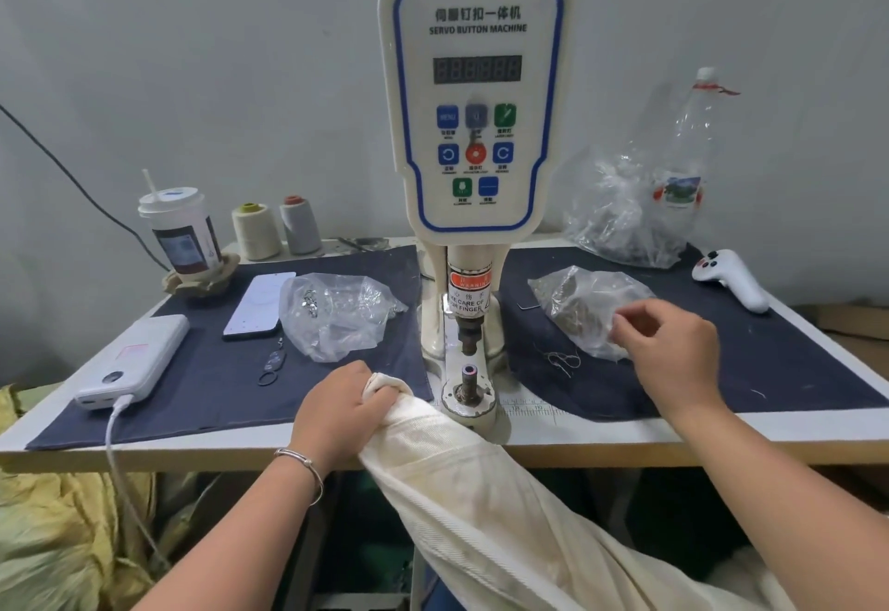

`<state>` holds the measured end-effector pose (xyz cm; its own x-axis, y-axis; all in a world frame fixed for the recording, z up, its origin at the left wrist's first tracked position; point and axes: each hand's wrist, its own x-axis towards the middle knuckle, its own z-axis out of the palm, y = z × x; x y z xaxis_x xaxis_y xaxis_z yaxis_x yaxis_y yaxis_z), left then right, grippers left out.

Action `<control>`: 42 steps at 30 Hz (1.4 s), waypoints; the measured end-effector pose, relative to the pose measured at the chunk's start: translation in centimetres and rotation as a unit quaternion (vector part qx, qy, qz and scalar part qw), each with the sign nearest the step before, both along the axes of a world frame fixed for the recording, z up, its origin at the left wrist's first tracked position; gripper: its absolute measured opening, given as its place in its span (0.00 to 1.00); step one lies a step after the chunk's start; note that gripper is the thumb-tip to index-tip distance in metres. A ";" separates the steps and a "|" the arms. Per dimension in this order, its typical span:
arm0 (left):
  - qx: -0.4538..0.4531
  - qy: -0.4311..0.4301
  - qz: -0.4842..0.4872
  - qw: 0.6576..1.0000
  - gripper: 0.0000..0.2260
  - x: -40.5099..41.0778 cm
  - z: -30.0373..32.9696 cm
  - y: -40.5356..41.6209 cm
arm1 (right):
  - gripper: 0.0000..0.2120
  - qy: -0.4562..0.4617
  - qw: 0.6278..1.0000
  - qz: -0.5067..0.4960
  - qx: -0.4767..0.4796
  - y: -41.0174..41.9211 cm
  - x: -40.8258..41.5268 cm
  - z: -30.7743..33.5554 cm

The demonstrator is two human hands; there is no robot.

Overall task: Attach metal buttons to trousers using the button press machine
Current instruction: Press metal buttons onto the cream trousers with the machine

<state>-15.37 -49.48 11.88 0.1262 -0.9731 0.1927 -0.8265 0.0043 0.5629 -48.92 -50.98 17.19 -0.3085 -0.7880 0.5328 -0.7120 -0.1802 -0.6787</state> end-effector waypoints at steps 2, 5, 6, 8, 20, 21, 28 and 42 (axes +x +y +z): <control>-0.003 0.005 0.001 1.000 0.14 -0.1 0.1 0.0 | 0.03 -0.111 0.991 0.044 0.065 0.3 1.6 0.9; -0.003 0.010 0.005 1.000 0.14 -0.1 0.1 0.1 | 0.03 -0.293 0.925 0.163 0.180 0.8 4.9 1.7; -0.002 0.012 0.008 1.000 0.14 -0.1 0.2 0.1 | 0.03 -0.309 0.908 0.182 0.216 0.9 5.8 1.8; -0.002 0.015 0.010 1.000 0.14 -0.1 0.1 0.0 | 0.05 -0.305 0.889 0.202 0.276 1.3 7.2 1.9; -0.011 0.019 0.013 1.000 0.14 0.1 -0.1 0.1 | 0.05 -0.293 0.876 0.242 0.299 2.1 9.2 2.1; -0.012 0.017 0.014 1.000 0.14 0.1 0.0 0.1 | 0.05 -0.293 0.876 0.244 0.295 2.1 9.3 2.2; -0.012 0.002 0.016 1.000 0.14 -0.1 0.0 0.0 | 0.05 -0.284 0.884 0.250 0.276 2.5 10.1 2.3; -0.016 -0.001 0.011 1.000 0.14 -0.1 -0.1 0.0 | 0.09 -0.452 0.783 0.276 0.327 2.1 10.6 2.0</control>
<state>-15.50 -49.47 11.81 0.1471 -0.9636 0.2232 -0.8276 0.0037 0.5613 -38.33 -48.83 19.14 0.1569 -0.9474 -0.2789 0.1760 0.3047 -0.9360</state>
